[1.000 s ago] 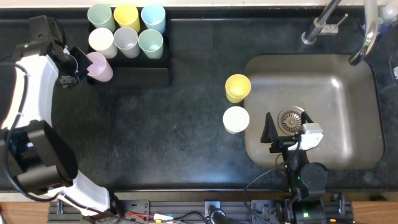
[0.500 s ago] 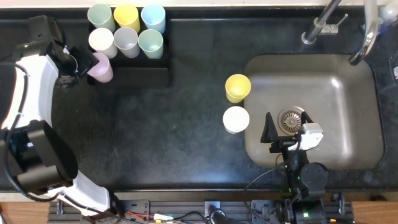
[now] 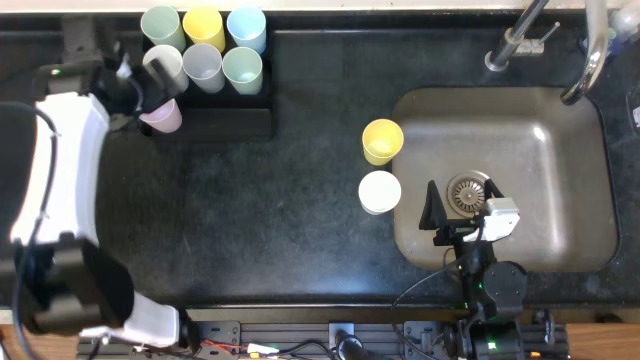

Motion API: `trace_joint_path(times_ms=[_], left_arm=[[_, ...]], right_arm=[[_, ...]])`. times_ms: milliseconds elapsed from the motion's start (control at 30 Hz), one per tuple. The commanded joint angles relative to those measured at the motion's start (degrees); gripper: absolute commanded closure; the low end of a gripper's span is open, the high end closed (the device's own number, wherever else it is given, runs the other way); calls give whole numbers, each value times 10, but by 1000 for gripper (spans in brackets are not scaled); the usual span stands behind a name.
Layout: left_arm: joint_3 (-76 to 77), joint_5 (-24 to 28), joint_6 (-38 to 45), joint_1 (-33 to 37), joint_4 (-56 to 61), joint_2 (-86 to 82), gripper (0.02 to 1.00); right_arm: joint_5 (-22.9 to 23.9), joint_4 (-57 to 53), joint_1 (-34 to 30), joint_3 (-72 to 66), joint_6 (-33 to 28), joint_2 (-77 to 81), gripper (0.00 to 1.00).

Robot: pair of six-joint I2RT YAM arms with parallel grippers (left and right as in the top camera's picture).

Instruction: Store Cups

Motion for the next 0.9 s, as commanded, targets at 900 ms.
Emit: trace_joint_path(times_ms=[900], left_arm=[[68,28,-15,-461,49,130,18]], right_arm=[[-2,3,-4,-8,2,-4,3]])
